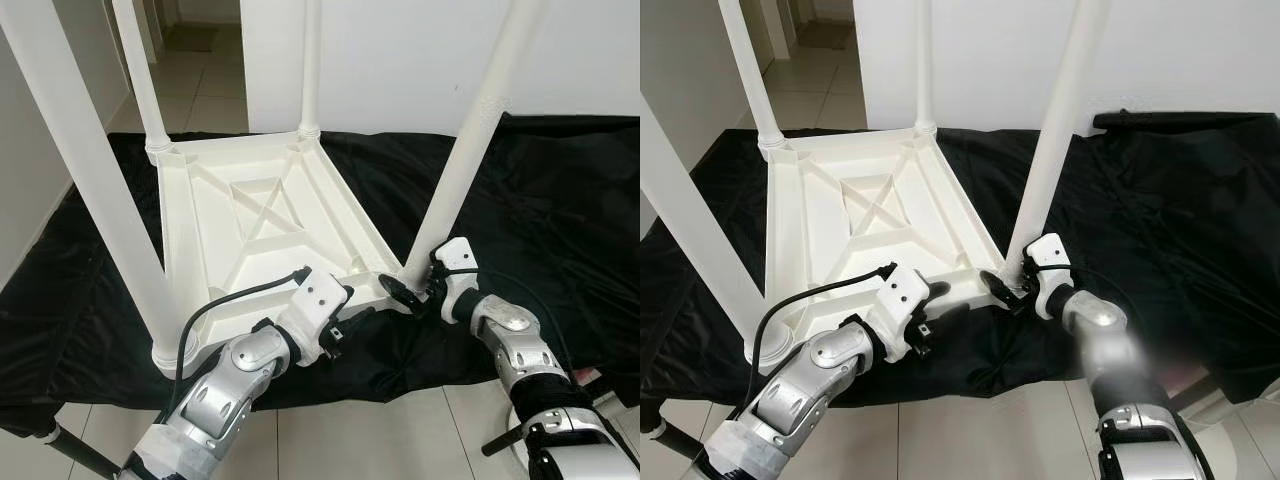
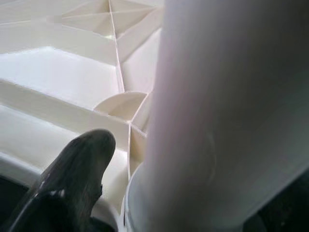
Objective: Building children table
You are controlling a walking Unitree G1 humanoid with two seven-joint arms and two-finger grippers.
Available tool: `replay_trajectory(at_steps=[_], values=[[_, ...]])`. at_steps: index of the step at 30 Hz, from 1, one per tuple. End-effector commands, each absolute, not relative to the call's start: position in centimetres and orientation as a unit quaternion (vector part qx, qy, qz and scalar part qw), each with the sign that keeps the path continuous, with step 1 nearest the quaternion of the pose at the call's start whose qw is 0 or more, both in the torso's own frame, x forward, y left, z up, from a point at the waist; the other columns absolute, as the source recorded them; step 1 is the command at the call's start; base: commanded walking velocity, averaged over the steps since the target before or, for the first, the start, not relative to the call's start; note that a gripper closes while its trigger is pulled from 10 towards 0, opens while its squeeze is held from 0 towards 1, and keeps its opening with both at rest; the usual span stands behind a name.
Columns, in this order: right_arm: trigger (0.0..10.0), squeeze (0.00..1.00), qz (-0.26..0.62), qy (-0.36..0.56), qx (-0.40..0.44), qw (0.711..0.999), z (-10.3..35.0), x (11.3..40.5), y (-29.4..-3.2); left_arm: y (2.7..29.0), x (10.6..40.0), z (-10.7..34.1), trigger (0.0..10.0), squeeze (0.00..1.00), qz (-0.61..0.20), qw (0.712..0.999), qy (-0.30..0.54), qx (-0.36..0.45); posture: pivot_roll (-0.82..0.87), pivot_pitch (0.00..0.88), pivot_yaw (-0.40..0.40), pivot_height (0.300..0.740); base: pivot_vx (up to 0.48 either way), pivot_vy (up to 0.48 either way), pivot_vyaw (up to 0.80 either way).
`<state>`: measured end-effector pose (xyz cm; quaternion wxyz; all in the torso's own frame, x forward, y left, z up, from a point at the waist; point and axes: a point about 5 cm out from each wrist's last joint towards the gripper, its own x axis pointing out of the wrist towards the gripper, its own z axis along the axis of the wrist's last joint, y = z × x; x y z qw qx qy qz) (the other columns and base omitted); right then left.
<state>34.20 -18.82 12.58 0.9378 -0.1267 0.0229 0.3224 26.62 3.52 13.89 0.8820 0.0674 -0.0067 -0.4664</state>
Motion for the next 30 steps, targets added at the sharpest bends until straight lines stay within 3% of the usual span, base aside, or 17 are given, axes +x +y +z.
replay_trajectory(at_steps=[1, 4, 5, 11, 12, 13, 14, 15, 16, 21, 22, 30], values=[[4.3, 0.0, 0.346, 0.022, -0.146, 0.927, 12.7, 34.4, -18.1, 3.4, 26.3, 13.7, 10.0, 0.0, -0.494, 0.866, -0.002, 0.072, 0.04, 0.0, -0.022, 0.74, 0.0, 0.0, 0.0], [4.3, 0.0, 0.348, 0.022, -0.147, 0.926, 12.7, 34.4, -18.1, 3.4, 26.3, 13.7, 10.0, 0.0, -0.494, 0.866, -0.001, 0.072, 0.04, 0.0, -0.022, 0.74, 0.0, 0.0, 0.0], [0.0, 0.0, 0.351, 0.022, -0.15, 0.924, 12.5, 34.3, -18.3, 3.4, 26.1, 13.6, 10.0, 0.0, -0.494, 0.867, 0.0, 0.071, 0.05, 0.0, -0.026, 0.74, 0.0, 0.0, 0.0], [0.0, 0.0, 0.35, 0.024, -0.149, 0.924, 12.2, 34.2, -18.6, 3.4, 26.1, 13.6, 10.0, 0.0, -0.493, 0.867, 0.001, 0.069, 0.05, 0.002, -0.027, 0.74, 0.0, 0.0, 0.0], [1.7, 0.0, 0.346, 0.027, -0.142, 0.927, 12.1, 34.2, -18.7, 3.4, 26.0, 13.6, 10.0, 0.0, -0.494, 0.867, 0.001, 0.068, 0.05, 0.005, -0.026, 0.74, 0.0, 0.0, 0.0], [1.7, 0.0, 0.346, 0.027, -0.142, 0.927, 12.1, 34.2, -18.7, 3.4, 26.0, 13.6, 10.0, 0.0, -0.494, 0.867, 0.001, 0.068, 0.05, 0.005, -0.026, 0.74, 0.0, 0.0, 0.0], [10.0, 0.0, 0.343, 0.029, -0.134, 0.929, 12.0, 34.2, -18.8, 3.4, 26.0, 13.7, 10.0, 0.0, -0.495, 0.867, 0.003, 0.063, 0.05, 0.008, -0.024, 0.74, 0.0, 0.0, 0.0], [10.0, 0.0, 0.343, 0.029, -0.134, 0.929, 12.0, 34.2, -18.8, 3.4, 26.0, 13.7, 10.0, 0.0, -0.495, 0.867, 0.003, 0.063, 0.05, 0.008, -0.024, 0.74, 0.0, 0.0, 0.0], [10.0, 0.0, 0.341, 0.029, -0.126, 0.931, 11.9, 34.1, -18.9, 3.3, 25.9, 13.6, 10.0, 1.0, -0.499, 0.865, 0.005, 0.06, 0.04, 0.008, -0.022, 0.74, 0.0, 0.0, 0.0], [10.0, 0.0, 0.337, 0.024, -0.118, 0.934, 11.8, 33.9, -19.2, 3.2, 26.0, 13.6, 10.0, 1.0, -0.495, 0.866, 0.002, 0.067, 0.04, 0.014, -0.016, 0.74, 0.0, 0.0, 0.0], [10.0, 0.0, 0.334, 0.022, -0.115, 0.935, 11.8, 33.9, -19.3, 3.2, 26.0, 13.6, 10.0, 0.0, -0.496, 0.866, 0.003, 0.07, 0.03, 0.015, -0.012, 0.74, 0.0, 0.0, 0.0], [10.0, 0.0, 0.305, 0.001, -0.096, 0.947, 12.0, 33.6, -19.2, 3.1, 26.1, 13.5, 10.0, 0.0, -0.499, 0.864, 0.001, 0.074, 0.02, 0.013, -0.01, 0.74, 0.0, 0.0, 0.0]])
